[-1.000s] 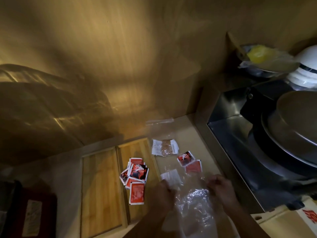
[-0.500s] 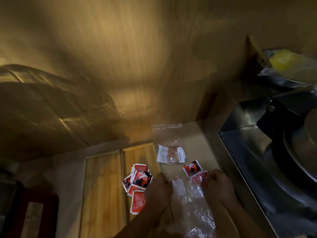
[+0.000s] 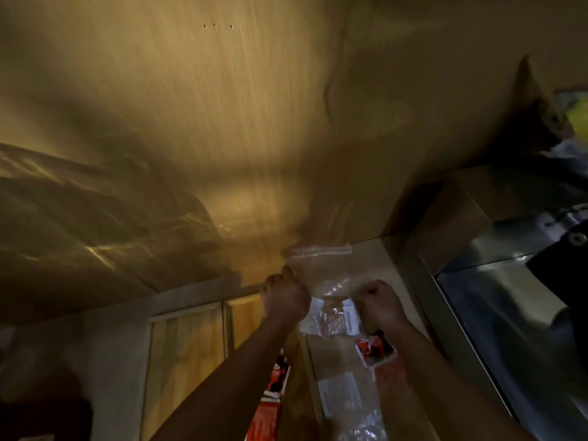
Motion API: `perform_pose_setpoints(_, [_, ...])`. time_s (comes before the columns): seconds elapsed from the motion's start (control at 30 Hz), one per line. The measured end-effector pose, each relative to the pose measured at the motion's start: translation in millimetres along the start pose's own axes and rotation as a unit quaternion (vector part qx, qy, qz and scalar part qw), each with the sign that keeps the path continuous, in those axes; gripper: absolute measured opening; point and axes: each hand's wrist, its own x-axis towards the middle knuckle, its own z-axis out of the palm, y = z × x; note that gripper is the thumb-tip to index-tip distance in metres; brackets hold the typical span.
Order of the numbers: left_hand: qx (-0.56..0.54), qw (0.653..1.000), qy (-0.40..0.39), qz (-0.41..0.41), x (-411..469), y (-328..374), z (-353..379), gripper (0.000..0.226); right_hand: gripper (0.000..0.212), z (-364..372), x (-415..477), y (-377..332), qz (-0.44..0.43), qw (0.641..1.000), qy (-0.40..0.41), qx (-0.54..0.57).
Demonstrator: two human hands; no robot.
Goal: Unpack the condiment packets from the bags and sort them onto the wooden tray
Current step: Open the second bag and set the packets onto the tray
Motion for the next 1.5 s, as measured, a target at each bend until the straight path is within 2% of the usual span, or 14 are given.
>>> perform_pose_setpoints(0.07, [-0.011,0.998,-0.044,-0.036,9,1,3,0.054,0.014,5,6,-3,0.021,0.999,-0.008,0.042])
perform_pose_setpoints(0.13, [-0.076,0.995,-0.036,-0.061,16,3,5,0.053,0.011,10,9,-7,0.027,0.997,-0.017,0.066])
perform_pose_setpoints(0.27, [-0.307,0.949,-0.005,-0.066,17,5,4,0.037,0.013,17,4,-13,0.041,0.991,-0.032,0.126])
perform_pose_setpoints(0.4, [-0.432,0.901,-0.023,-0.022,10,4,-3,0.007,0.008,15,-7,-22,0.03,0.981,-0.037,0.19])
perform_pose_setpoints(0.53, [-0.508,0.861,-0.011,-0.011,-2,3,-14,0.028,0.014,4,-19,-26,0.006,0.979,-0.056,0.197])
perform_pose_setpoints(0.73, [-0.515,0.852,0.008,0.095,-29,6,-36,0.012,0.013,-17,-43,-26,-0.051,0.976,-0.093,0.188])
perform_pose_setpoints(0.83, [-0.53,0.842,-0.003,0.103,-45,6,-45,0.012,0.008,-25,-52,-27,-0.087,0.979,-0.06,0.172])
perform_pose_setpoints(0.97, [-0.477,0.864,0.001,0.16,-67,7,-56,0.024,0.041,-45,-71,-41,-0.197,0.972,0.044,0.12])
perform_pose_setpoints(1.03, [-0.422,0.887,-0.005,0.187,-77,6,-60,0.029,0.047,-61,-83,-53,-0.308,0.947,0.075,0.054])
perform_pose_setpoints(1.13, [-0.363,0.906,-0.006,0.217,-89,7,-65,0.026,0.044,-76,-104,-73,-0.393,0.908,0.012,-0.149])
perform_pose_setpoints(1.23, [-0.353,0.904,0.006,0.241,-96,9,-67,0.023,0.031,-78,-115,-74,-0.421,0.867,-0.065,-0.259])
perform_pose_setpoints(1.3, [-0.369,0.897,0.003,0.245,-101,10,-66,0.026,0.021,-75,-120,-69,-0.444,0.854,-0.04,-0.27])
perform_pose_setpoints(1.4, [-0.394,0.885,-0.011,0.247,-112,11,-67,0.027,0.013,-73,-132,-67,-0.431,0.873,-0.011,-0.229])
perform_pose_setpoints(1.5, [-0.408,0.879,-0.007,0.248,-120,3,-67,0.016,0.017,-72,-146,-67,-0.369,0.901,-0.066,-0.22])
